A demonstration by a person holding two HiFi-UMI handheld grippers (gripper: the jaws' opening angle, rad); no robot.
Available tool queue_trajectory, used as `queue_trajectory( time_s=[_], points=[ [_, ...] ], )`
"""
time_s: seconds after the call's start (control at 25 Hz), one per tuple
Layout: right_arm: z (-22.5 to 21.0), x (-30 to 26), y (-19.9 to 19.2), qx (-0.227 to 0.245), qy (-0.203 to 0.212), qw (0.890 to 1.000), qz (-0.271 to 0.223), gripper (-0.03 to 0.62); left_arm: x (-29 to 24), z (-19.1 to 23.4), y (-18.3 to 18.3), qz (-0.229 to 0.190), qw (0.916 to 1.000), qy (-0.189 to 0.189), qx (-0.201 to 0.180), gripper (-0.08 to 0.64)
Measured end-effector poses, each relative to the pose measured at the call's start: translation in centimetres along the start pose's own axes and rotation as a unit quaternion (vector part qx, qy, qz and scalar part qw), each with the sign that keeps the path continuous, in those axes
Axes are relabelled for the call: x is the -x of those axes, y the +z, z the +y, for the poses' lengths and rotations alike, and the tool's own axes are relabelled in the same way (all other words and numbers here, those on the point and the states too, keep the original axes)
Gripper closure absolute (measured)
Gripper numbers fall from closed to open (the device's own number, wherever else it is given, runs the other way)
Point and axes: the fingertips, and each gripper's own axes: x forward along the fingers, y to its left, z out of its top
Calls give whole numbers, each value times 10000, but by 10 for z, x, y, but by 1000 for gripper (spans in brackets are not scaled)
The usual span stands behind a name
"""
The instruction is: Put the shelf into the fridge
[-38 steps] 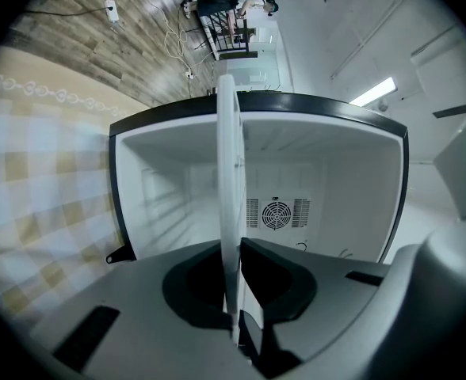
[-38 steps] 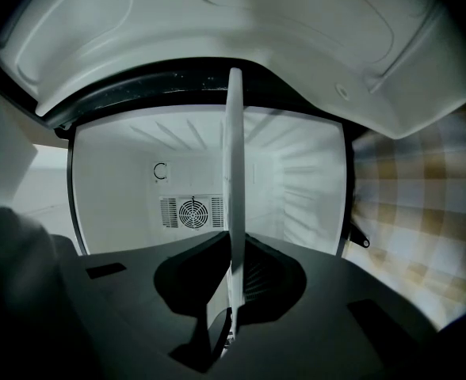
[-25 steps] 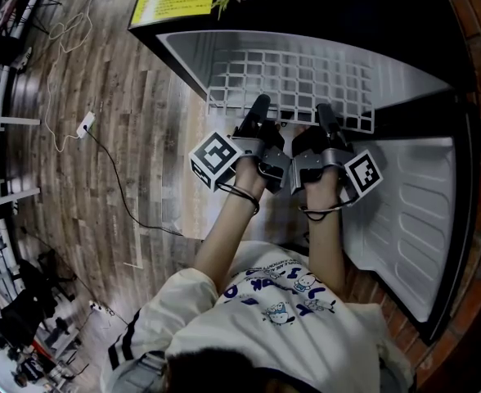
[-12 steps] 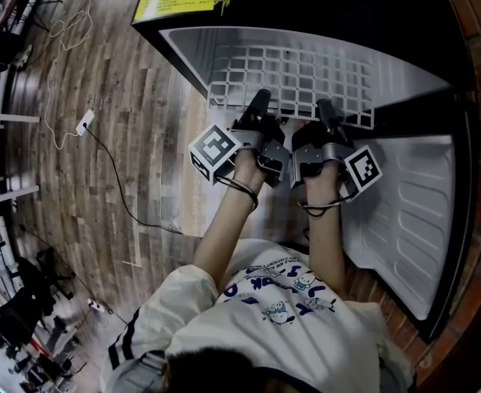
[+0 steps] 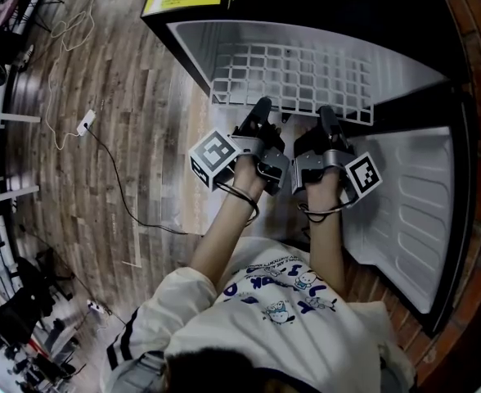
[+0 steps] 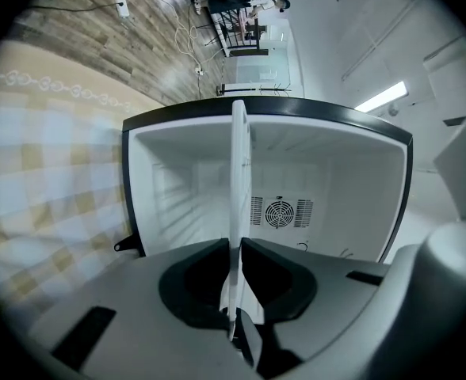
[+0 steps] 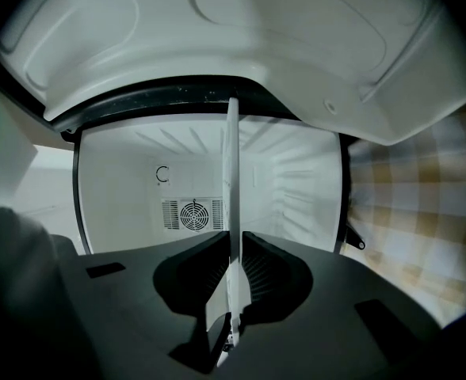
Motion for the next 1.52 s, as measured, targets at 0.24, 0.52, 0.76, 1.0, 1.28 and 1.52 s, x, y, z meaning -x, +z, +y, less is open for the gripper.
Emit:
queue_trajectory(
  time_s=[0.24,0.52,0.76,1.0,1.28,1.52],
  points=[
    [-4,9,1,9,-54,10000,-65,548,4,2,-2,-50,10000,19,-15,511],
    [-5,8,1,255,-134,9995,-97,549,3,3,-1,-72,9999,45,-97,517],
    [-4,7,2,206,-124,9996,-160,549,2,2,-2,-113,9996,21,-250,517],
    [2,4,2,207,-30,9996,-166,549,1,-5,0,-117,9996,-34,-252,518],
    [8,3,1,147,22,9997,-189,549,0,-11,1,-143,9991,-104,-384,520],
    [13,4,0,153,40,9997,-183,549,1,-16,2,-149,9991,-112,-380,520]
  ],
)
